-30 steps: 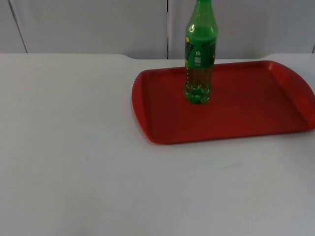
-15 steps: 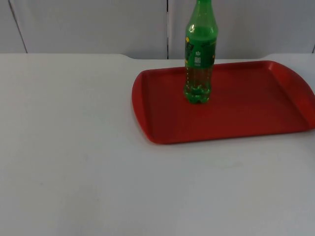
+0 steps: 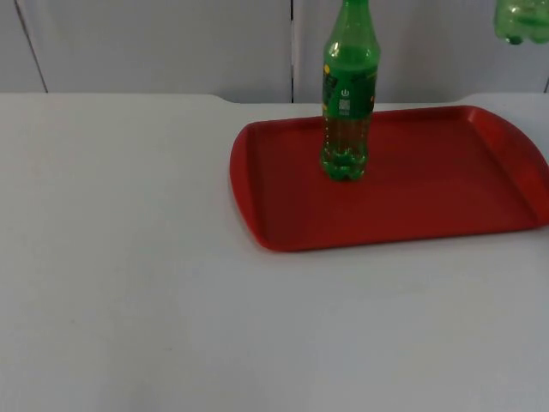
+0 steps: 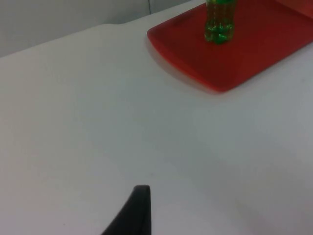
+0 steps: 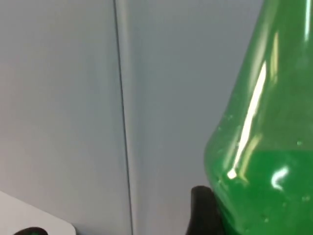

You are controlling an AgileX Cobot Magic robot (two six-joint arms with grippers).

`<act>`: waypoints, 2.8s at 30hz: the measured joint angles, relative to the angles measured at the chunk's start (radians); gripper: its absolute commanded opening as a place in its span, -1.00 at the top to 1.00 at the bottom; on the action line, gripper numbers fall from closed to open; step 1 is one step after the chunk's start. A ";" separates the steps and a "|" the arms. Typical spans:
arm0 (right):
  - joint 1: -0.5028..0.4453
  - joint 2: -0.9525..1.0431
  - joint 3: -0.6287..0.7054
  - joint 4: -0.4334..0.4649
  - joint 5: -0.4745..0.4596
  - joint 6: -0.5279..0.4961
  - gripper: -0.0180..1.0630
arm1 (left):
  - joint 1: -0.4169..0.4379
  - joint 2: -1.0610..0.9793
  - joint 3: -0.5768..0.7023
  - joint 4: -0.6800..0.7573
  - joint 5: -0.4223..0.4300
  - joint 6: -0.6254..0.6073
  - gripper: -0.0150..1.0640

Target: Place the bottle upright on the tray.

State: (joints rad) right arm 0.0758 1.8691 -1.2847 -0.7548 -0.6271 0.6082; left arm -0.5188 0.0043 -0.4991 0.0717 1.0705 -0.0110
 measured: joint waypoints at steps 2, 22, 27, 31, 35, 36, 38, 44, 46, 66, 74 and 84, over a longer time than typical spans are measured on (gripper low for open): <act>0.000 0.022 0.000 0.022 -0.026 -0.012 0.97 | 0.000 0.000 0.000 0.000 0.000 0.000 -0.97; -0.002 0.420 -0.002 0.282 -0.555 -0.399 0.97 | 0.000 0.000 0.000 0.000 0.000 0.000 -0.97; -0.002 0.442 -0.002 0.291 -0.556 -0.429 0.97 | 0.000 0.000 0.000 0.000 0.000 0.000 -0.97; -0.002 0.470 -0.037 0.291 -0.566 -0.429 0.97 | 0.000 0.000 0.000 0.007 0.000 0.000 -0.97; -0.002 0.544 -0.117 0.291 -0.571 -0.426 0.97 | 0.000 0.000 0.000 0.011 0.000 0.000 -0.97; -0.002 0.544 -0.117 0.291 -0.571 -0.426 0.97 | 0.000 0.000 0.000 0.011 0.000 0.000 -0.97; -0.002 0.579 -0.147 0.291 -0.571 -0.414 0.97 | 0.000 0.000 0.000 0.011 0.000 0.000 -0.97; -0.002 0.615 -0.171 0.291 -0.571 -0.400 0.97 | 0.000 0.000 0.000 0.013 0.000 0.000 -0.97; -0.002 0.619 -0.171 0.291 -0.571 -0.398 0.97 | 0.000 0.000 0.000 0.013 0.000 0.000 -0.97; -0.002 0.653 -0.173 0.293 -0.590 -0.381 0.21 | 0.000 0.000 0.000 0.017 0.000 0.000 -0.97; -0.002 0.659 -0.173 0.293 -0.590 -0.376 -0.55 | 0.000 0.000 0.000 0.017 0.000 0.000 -0.97; -0.002 0.661 -0.173 0.293 -0.588 -0.310 -0.55 | 0.000 0.000 0.000 0.017 0.000 0.000 -0.97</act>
State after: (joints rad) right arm 0.0742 2.5303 -1.4574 -0.4621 -1.2155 0.2986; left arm -0.5188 0.0043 -0.4991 0.0883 1.0705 -0.0110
